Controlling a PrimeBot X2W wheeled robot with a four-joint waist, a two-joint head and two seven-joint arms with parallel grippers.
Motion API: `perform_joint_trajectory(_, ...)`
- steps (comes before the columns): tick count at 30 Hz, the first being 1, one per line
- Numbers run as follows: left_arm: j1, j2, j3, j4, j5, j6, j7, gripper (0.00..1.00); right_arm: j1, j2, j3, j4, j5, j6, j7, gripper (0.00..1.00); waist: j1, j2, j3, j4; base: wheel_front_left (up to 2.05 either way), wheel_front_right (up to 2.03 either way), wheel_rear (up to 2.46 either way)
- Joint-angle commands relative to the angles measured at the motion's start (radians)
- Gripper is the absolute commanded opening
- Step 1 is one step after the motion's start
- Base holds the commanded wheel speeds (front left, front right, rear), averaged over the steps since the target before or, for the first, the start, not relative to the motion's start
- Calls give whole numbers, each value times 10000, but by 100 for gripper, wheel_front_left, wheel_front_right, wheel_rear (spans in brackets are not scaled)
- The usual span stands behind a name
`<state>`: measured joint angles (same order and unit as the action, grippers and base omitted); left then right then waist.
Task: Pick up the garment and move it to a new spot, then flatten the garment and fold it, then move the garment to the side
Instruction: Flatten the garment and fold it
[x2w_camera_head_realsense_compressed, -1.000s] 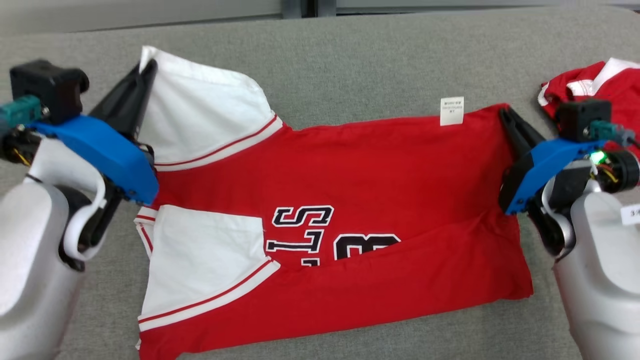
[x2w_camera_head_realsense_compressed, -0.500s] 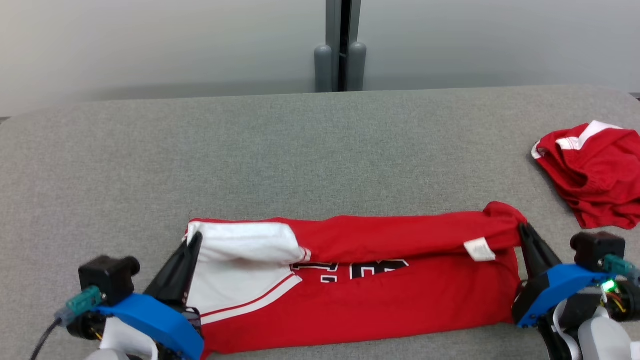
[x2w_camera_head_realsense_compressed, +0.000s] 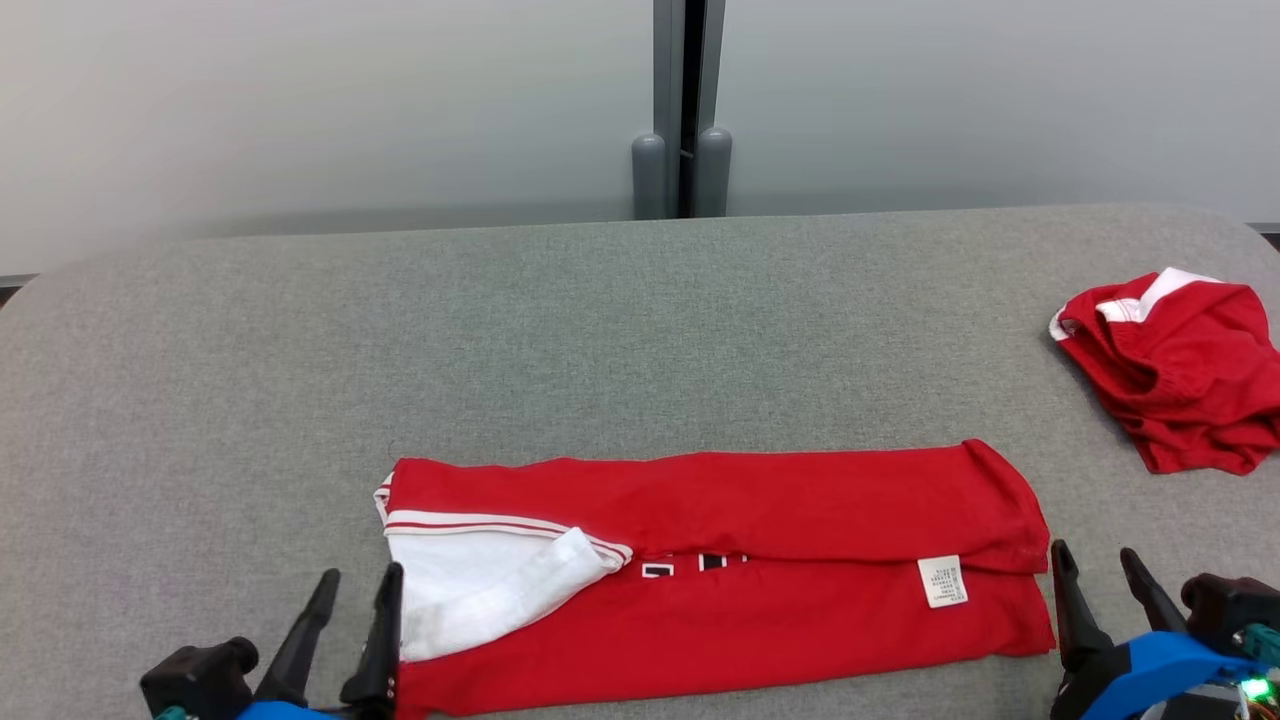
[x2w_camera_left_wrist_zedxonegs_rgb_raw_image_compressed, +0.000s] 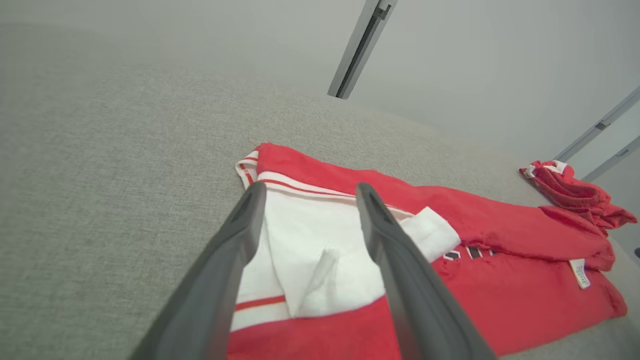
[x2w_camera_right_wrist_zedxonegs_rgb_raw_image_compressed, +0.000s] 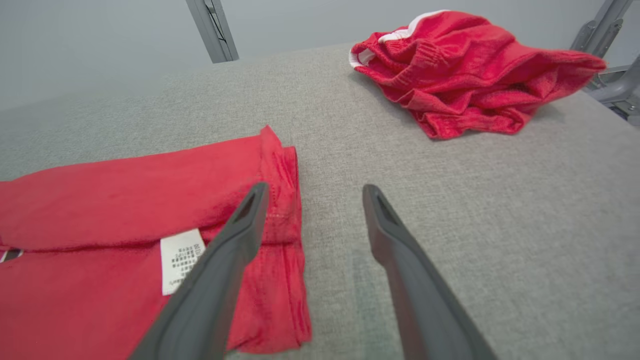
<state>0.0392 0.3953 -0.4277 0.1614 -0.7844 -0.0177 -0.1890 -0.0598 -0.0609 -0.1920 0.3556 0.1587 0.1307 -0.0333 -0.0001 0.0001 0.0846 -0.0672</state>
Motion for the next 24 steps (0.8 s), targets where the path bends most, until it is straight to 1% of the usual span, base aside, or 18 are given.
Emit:
perform_joint_trajectory(1, 87, -119, 221, -78, -55, 112, -231, 100, 189, 50, -126, -46, -75, 1, -83, 100, 1, -1, -25, 2, 0, 0, 0)
perform_joint_trajectory(3, 133, -210, 500, -189, -10, 293, -460, 100, 270, 77, -289, -83, -149, 1, -151, 100, 1, -1, -57, 28, 0, 0, 0)
perform_joint_trajectory(6, -2, -329, 775, -305, 339, 578, -628, 100, 208, 104, -387, -96, -272, 1, -186, 100, 1, -1, -117, 66, 0, 0, 0)
perform_joint_trajectory(11, -286, -419, 951, -191, 901, 886, -725, 100, -240, 107, -121, 112, -249, 1, -37, 100, 1, -1, -199, 152, 0, 0, 0)
perform_joint_trajectory(14, -333, -492, 1050, -97, 1076, 993, -748, 100, -504, 102, -119, 465, -462, 1, 157, 100, 1, -1, -226, 267, 0, 0, 0)
perform_joint_trajectory(18, -320, -593, 1151, 47, 1164, 1049, -756, 100, -826, 100, -358, 1200, -707, 1, 466, 100, 1, -1, -234, 503, 0, 0, 0)
perform_joint_trajectory(24, -155, -676, 1268, 255, 1201, 988, -767, 100, -1157, 103, -620, 2416, -747, 1, 725, 100, 1, -1, -264, 839, 0, 0, 0)
